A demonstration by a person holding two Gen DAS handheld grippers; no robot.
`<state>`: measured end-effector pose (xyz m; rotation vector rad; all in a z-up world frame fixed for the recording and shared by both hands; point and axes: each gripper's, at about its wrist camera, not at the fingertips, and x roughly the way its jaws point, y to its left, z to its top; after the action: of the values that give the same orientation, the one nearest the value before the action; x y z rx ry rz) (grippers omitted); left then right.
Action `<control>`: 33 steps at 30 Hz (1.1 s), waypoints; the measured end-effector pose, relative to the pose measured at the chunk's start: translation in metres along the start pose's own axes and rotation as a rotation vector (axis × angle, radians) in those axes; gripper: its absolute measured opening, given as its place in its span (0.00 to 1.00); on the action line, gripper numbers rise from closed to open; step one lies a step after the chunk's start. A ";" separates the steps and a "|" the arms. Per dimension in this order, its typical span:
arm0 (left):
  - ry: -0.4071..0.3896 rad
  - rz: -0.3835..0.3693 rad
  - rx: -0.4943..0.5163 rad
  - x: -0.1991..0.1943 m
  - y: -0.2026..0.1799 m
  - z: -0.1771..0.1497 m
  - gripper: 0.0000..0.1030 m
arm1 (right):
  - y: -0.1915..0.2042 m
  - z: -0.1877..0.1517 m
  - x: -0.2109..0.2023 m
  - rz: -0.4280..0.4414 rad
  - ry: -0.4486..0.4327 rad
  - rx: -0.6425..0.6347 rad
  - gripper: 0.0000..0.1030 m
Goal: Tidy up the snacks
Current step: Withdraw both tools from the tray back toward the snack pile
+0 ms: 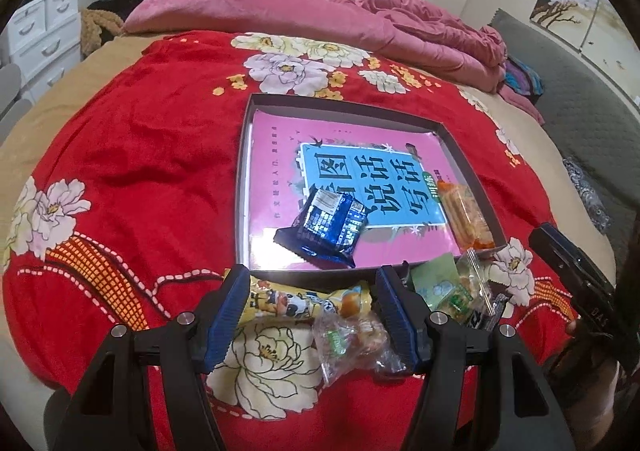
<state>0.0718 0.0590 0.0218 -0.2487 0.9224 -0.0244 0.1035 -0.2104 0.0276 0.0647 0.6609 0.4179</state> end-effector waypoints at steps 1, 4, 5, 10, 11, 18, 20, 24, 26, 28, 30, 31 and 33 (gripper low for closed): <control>0.000 -0.001 -0.001 0.000 0.000 0.000 0.65 | 0.001 -0.001 -0.001 -0.003 0.002 0.002 0.69; 0.007 0.000 0.000 -0.001 0.002 -0.003 0.65 | 0.003 -0.005 -0.002 -0.005 0.012 0.011 0.69; 0.010 -0.004 -0.001 -0.001 0.003 -0.005 0.65 | 0.003 -0.006 -0.002 -0.003 0.018 0.018 0.69; 0.031 -0.028 -0.013 0.000 0.005 -0.014 0.65 | 0.004 -0.015 -0.006 0.009 0.049 0.053 0.69; 0.032 -0.029 -0.012 0.000 0.004 -0.015 0.65 | 0.004 -0.017 -0.007 0.012 0.055 0.059 0.69; 0.045 -0.044 -0.004 0.000 -0.001 -0.027 0.65 | 0.009 -0.027 -0.013 0.008 0.079 0.060 0.69; 0.047 -0.046 0.001 0.000 -0.002 -0.028 0.65 | 0.012 -0.030 -0.014 0.008 0.083 0.053 0.69; 0.058 -0.051 -0.006 0.001 -0.001 -0.030 0.65 | 0.017 -0.033 -0.016 0.009 0.092 0.035 0.69; 0.064 -0.056 -0.010 0.001 0.000 -0.032 0.65 | 0.021 -0.036 -0.016 0.011 0.096 0.026 0.69; 0.070 -0.058 -0.010 0.002 0.000 -0.034 0.65 | 0.024 -0.037 -0.016 0.014 0.101 0.019 0.69; 0.078 -0.059 -0.008 0.003 0.000 -0.036 0.65 | 0.028 -0.039 -0.016 0.017 0.110 0.008 0.69; 0.080 -0.060 -0.008 0.004 0.001 -0.037 0.65 | 0.029 -0.040 -0.016 0.017 0.113 0.003 0.69; 0.087 -0.062 -0.008 0.005 0.001 -0.039 0.65 | 0.032 -0.043 -0.016 0.018 0.121 -0.006 0.69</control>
<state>0.0439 0.0511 -0.0047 -0.2854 1.0013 -0.0894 0.0551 -0.1904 0.0089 0.0399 0.7791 0.4441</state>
